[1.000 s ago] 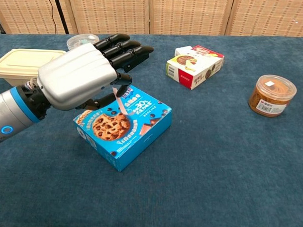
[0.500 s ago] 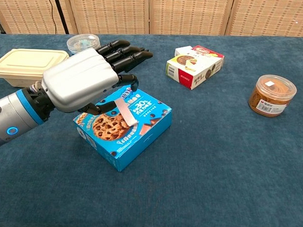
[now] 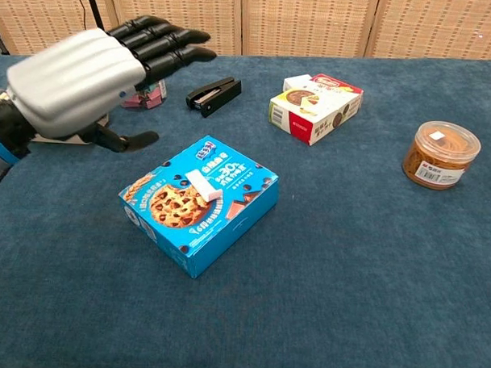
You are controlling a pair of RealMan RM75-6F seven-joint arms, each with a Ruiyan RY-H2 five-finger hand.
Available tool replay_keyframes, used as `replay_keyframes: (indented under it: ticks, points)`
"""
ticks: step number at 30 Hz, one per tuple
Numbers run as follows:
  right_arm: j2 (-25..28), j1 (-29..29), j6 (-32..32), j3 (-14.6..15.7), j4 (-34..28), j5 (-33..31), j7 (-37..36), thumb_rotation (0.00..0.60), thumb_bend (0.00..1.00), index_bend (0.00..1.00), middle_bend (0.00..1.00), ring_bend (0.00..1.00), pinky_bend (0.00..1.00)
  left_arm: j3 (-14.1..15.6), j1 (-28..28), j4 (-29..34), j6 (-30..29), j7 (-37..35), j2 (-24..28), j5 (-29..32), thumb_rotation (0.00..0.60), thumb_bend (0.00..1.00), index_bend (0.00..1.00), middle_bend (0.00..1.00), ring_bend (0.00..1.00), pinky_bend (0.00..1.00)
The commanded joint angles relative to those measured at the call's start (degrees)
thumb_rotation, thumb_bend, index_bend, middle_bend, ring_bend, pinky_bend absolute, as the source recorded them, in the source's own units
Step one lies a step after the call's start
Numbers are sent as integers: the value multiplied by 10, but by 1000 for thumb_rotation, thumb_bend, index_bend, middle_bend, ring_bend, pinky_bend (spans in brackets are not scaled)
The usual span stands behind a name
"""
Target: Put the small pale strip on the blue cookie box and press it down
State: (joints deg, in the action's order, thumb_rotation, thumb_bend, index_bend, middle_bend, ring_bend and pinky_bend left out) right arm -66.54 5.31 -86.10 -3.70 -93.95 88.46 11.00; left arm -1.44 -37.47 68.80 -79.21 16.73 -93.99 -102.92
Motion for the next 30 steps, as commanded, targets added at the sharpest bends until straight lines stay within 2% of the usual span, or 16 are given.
replay_keyframes:
  ticks: [1,5,11,16,22,25,30]
  points:
    - [-2,1,1,0,1,0,5,600,0,133,0,0,0,-1,22,79,9,-8,74,36,600,290,0,0,0,0]
    - [-7,4,6,1,2,3,13,600,0,133,0,0,0,6,53,142,11,-24,147,74,600,278,0,0,0,0]
    - [-12,23,29,1,-6,11,47,600,0,133,0,0,0,13,100,219,23,-27,228,153,600,268,0,0,0,0]
    - [-6,45,56,-4,-39,15,100,600,0,133,0,0,0,22,137,246,19,-76,268,190,600,267,0,0,0,0]
    - [8,79,108,-1,-91,25,123,600,29,130,0,0,0,29,188,284,-3,-124,318,228,600,266,0,0,0,0]
    - [14,106,150,-2,-122,24,138,600,192,130,0,0,0,29,211,313,-14,-150,351,248,600,266,0,0,0,0]
    - [-6,143,196,-18,-164,2,224,600,631,167,0,0,0,26,227,331,-9,-192,383,256,600,267,0,0,0,0]
